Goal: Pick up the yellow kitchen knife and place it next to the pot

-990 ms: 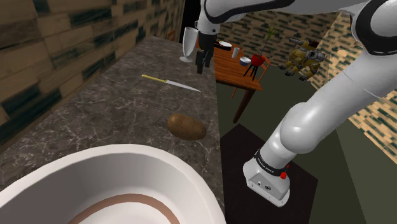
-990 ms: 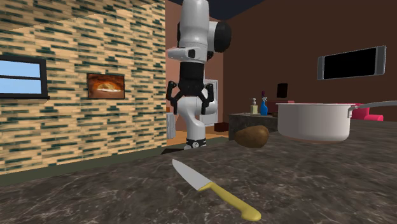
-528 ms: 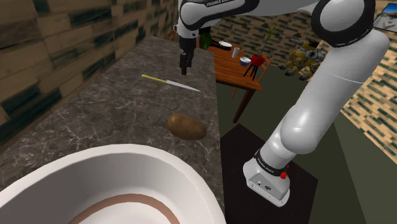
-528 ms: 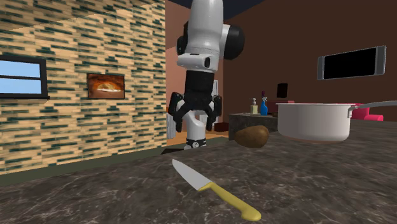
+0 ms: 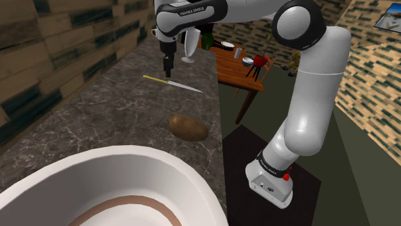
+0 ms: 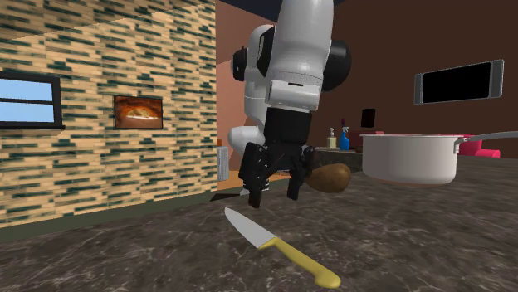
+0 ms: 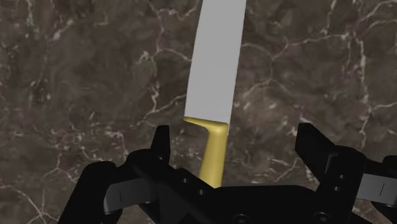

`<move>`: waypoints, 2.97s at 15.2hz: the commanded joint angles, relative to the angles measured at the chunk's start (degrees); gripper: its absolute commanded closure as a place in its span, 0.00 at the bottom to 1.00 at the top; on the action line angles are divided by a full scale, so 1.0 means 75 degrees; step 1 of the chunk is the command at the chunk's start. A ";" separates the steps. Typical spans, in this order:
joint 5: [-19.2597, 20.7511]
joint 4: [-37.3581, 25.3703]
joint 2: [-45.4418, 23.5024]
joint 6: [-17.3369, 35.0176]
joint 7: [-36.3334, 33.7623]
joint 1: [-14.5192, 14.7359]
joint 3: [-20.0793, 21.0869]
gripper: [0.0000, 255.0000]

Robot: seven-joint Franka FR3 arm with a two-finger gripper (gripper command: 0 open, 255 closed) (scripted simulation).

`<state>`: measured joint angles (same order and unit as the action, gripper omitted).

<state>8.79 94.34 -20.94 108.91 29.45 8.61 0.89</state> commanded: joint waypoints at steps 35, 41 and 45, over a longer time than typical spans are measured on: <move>0.0141 -0.0689 -0.0645 -0.0017 0.0371 0.0058 0.0073 1.00; 0.0111 -0.1067 -0.0486 -0.0550 0.0451 0.0065 0.0081 1.00; 0.0095 -0.1365 -0.0410 -0.0919 0.0504 0.0072 0.0084 1.00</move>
<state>9.54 84.74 -24.15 102.80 33.10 9.15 1.52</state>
